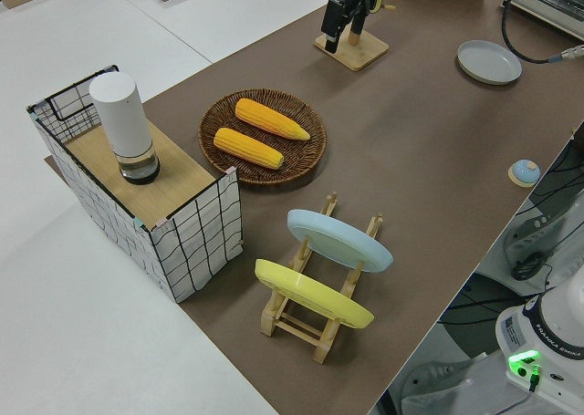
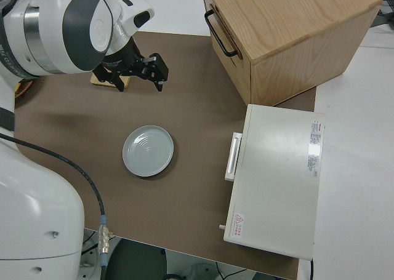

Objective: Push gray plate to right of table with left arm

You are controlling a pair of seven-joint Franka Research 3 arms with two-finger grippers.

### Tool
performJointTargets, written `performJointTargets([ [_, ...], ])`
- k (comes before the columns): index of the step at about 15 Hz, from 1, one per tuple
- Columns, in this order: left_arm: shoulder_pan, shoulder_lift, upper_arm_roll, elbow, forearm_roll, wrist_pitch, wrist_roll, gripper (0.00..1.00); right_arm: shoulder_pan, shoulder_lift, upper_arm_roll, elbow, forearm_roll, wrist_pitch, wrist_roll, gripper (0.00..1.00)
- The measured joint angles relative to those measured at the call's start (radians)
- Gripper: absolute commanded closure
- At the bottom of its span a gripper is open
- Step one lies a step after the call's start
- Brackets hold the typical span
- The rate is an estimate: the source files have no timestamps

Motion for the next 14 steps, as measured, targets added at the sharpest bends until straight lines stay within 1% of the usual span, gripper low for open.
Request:
performJointTargets([
  [5, 0.121, 0.000, -0.003, -0.001, -0.061, 0.000, 0.143, 0.01, 0.000, 0.000, 0.000, 0.000, 0.000, 0.000, 0.000, 0.017],
  [7, 0.155, -0.001, -0.001, -0.001, -0.073, 0.000, 0.177, 0.01, 0.000, 0.000, 0.000, 0.000, 0.000, 0.000, 0.000, 0.017],
  [10, 0.167, -0.006, -0.004, -0.001, -0.075, -0.002, 0.188, 0.01, 0.000, 0.000, 0.000, 0.000, 0.000, 0.000, 0.000, 0.017],
  [14, 0.161, -0.034, -0.016, -0.004, -0.075, -0.043, 0.189, 0.01, 0.000, 0.000, 0.000, 0.000, 0.000, 0.000, 0.000, 0.017],
])
